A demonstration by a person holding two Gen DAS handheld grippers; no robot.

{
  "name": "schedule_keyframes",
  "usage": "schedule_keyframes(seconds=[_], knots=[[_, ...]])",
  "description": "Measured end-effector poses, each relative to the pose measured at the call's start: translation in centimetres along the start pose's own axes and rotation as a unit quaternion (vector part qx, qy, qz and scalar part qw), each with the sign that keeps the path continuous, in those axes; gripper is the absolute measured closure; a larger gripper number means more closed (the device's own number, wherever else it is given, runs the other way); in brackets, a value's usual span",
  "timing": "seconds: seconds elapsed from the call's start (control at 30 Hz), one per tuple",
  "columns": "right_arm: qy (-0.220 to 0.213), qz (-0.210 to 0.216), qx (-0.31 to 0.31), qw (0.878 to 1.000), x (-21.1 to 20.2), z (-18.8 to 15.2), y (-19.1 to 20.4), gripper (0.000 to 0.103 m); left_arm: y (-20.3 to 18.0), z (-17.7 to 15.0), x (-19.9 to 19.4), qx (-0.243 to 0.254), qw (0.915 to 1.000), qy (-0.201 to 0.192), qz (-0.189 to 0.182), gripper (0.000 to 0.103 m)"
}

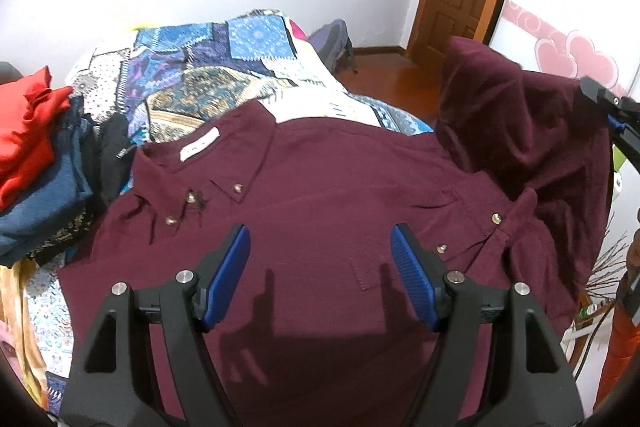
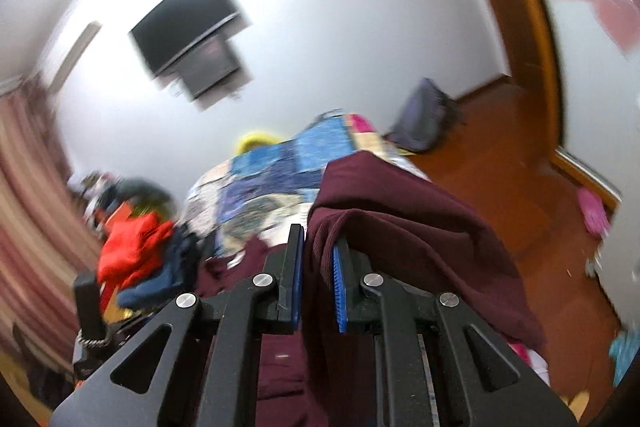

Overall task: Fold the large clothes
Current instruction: 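Lay the sleeve over the shirt body with the right tool and release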

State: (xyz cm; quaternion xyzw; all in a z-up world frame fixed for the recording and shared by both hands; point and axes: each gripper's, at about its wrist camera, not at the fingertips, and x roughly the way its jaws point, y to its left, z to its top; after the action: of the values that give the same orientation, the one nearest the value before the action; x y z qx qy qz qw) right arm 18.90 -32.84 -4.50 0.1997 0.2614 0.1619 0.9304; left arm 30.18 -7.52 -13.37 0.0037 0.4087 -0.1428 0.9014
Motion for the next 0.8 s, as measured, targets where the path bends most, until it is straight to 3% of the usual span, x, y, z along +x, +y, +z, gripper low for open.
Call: schedule_keyframes(seconds=[0.23,0.43,0.53,0.63,0.7,0.8], knots=[[0.062,0.025,-0.069,0.995,4.0,-2.5,5.5,0.091,2.3,-0.6,-1.7,-0.011,0.9998,-0.014,0.001,0.031],[0.164,-0.011,-0.129,0.978,8.5,-7.2,7.5,0.088,3.9,-1.5,-2.2,-0.016,0.9998,-0.015,0.002,0.031],[0.192,-0.038,-0.161,0.967,9.2,-8.6,8.3,0.086,4.4,-2.0,-2.3,-0.017,0.9997,-0.016,0.003,0.031],[0.201,-0.061,-0.193,0.958,8.9,-9.1,9.1,0.078,4.8,-2.2,-2.4,-0.020,0.9996,-0.018,0.000,0.031],[0.199,-0.066,-0.209,0.955,8.1,-9.2,9.5,0.061,5.0,-2.2,-2.6,-0.022,0.9995,-0.021,-0.001,0.031],[0.185,-0.070,-0.228,0.953,6.7,-9.0,10.2,0.059,5.1,-2.2,-2.8,-0.025,0.9994,-0.025,-0.002,0.031]])
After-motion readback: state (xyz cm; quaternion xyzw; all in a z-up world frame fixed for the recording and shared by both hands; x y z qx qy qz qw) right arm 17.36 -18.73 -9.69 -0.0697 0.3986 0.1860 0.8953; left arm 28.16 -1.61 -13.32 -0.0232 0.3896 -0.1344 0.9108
